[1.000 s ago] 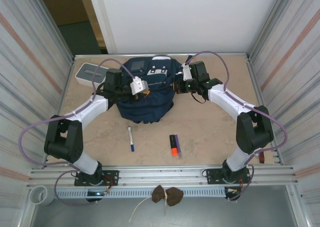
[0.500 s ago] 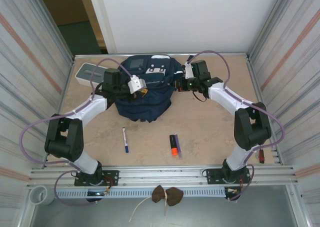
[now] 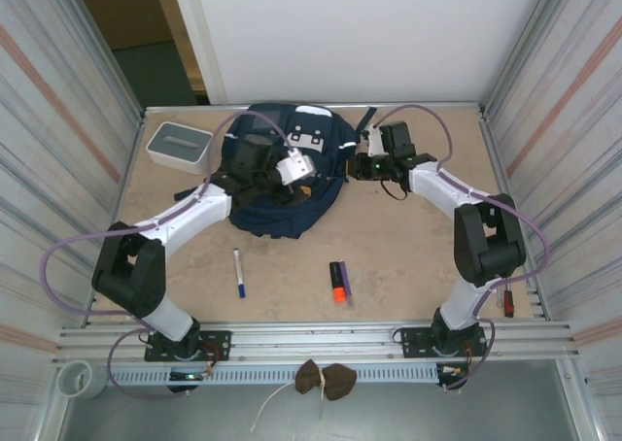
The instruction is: Pack the student bag
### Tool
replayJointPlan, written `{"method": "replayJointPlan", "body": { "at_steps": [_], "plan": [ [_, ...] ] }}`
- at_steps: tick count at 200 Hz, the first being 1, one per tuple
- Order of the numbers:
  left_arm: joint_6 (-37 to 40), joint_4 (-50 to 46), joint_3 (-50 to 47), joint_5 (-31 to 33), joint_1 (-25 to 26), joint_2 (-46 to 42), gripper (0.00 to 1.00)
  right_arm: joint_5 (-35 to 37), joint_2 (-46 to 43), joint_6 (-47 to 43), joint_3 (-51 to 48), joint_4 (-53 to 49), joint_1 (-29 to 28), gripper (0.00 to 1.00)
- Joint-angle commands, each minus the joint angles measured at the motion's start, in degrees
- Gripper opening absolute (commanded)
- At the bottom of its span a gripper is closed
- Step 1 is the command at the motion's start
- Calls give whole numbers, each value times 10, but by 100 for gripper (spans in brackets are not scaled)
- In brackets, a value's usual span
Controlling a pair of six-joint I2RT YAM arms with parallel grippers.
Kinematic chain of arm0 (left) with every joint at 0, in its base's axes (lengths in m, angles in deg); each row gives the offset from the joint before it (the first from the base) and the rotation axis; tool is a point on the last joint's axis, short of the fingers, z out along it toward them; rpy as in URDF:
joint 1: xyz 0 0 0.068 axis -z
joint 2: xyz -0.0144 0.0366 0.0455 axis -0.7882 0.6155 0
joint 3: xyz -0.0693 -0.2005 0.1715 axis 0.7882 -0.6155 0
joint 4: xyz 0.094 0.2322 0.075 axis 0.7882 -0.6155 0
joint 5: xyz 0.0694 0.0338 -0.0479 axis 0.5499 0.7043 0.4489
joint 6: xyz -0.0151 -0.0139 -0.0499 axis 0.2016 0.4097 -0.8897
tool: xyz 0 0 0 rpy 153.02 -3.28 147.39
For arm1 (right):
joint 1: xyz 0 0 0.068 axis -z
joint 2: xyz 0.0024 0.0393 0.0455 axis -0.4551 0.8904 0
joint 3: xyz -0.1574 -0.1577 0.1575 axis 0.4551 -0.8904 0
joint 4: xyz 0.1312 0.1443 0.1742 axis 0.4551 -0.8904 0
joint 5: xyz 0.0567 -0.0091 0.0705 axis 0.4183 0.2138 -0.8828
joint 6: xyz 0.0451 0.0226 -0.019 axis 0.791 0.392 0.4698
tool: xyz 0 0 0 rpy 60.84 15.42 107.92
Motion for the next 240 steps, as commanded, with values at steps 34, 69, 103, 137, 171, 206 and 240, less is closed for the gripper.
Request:
{"method": "replayJointPlan", "body": {
  "at_steps": [34,69,103,137,171,206,240],
  "plan": [
    [-7,-99,95,123,45,99,72,14,-47,1,-45,8,26,36],
    [-5,-120,107,119,49,114,75,12,-53,-7,-52,8,33,41],
    [0,-124,113,123,44,129,68,-1,-48,-8,-55,16,33,43],
    [7,-106,110,32,7,111,20,-32,-58,-49,-61,31,31,46],
    [55,-41,65,-130,-38,54,0,-66,-71,-147,-65,48,20,49],
    [108,22,8,-259,-85,0,0,-99,-49,-242,-39,32,-4,50],
    [115,48,-2,-328,-116,-3,0,-171,-8,-288,16,0,-25,51]
  ]
}}
